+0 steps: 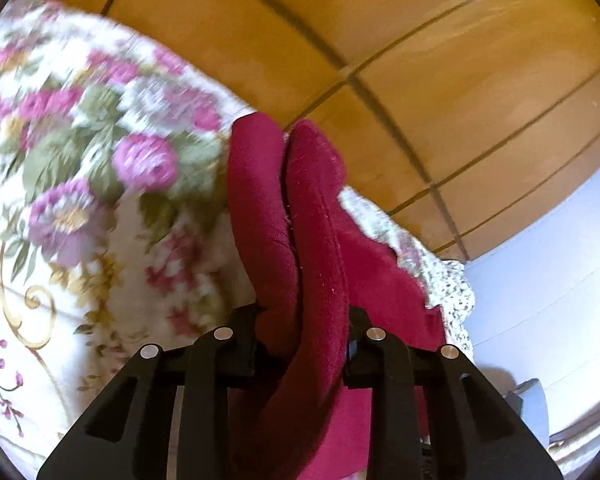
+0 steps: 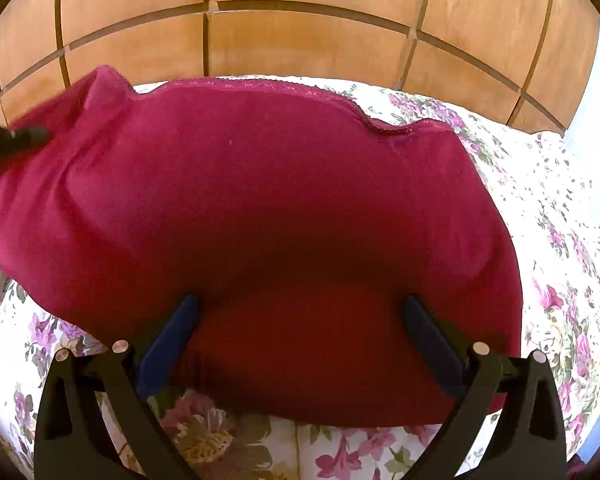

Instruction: Fold small clothes

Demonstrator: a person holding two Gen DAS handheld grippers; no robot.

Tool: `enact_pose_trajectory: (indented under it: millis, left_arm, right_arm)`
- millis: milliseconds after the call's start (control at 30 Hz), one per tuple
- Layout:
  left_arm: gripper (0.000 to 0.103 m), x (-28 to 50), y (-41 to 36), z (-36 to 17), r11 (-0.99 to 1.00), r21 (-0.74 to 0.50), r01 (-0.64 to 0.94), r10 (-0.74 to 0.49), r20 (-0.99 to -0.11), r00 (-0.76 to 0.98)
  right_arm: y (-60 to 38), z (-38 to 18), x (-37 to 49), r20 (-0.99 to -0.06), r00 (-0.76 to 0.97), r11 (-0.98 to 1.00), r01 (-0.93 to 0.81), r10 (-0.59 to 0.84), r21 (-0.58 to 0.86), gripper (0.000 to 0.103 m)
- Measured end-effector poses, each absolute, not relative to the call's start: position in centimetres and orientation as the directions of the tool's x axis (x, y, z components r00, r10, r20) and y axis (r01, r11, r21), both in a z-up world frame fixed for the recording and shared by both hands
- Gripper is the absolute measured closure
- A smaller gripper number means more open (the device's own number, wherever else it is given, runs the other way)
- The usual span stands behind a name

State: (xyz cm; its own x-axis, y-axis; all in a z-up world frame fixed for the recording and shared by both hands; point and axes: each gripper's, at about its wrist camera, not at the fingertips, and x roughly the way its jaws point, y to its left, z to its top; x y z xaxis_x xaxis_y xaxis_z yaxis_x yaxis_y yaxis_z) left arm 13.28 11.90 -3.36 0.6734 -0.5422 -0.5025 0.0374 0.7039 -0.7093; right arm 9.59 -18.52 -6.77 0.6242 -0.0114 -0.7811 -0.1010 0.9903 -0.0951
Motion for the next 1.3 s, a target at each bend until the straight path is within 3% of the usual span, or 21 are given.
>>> enact_pose_trajectory:
  millis: [467, 667, 800, 1000, 1300]
  left_arm:
    - [0.076, 12.6, 6.5, 3.7, 0.676, -0.694, 0.248, -0.646, -0.396, 0.652]
    - [0.076, 12.0, 3.1, 4.7, 0.675, -0.671, 0.307, -0.675, -0.393, 0.624]
    - [0.077, 11.6, 0.8, 5.2, 0.666, -0.659, 0.350, -0.700, -0.390, 0.598]
    - [0.077, 11.8, -3.4, 5.6, 0.655, -0.642, 0.399, -0.731, -0.404, 0.550]
    - [0.076, 12.9, -11.2, 4.6, 0.646, -0.605, 0.464, -0.759, -0.452, 0.468]
  right_arm:
    - [-20.2, -5.8, 10.5, -0.832, 0.553, 0.993, -0.121, 0.053, -0.017, 0.002]
    - [-25.7, -4.2, 10.5, -0.839, 0.544, 0.996, 0.061, 0.022, 0.066, 0.002]
    - [-28.4, -4.6, 10.6, -0.865, 0.492, 0.985, 0.173, -0.099, -0.015, 0.002]
    - [-35.3, -4.2, 9.3, -0.864, 0.500, 0.859, 0.417, 0.054, 0.296, 0.002]
    - [-41.8, -3.5, 7.4, -0.829, 0.551, 0.686, 0.568, 0.094, 0.455, 0.002]
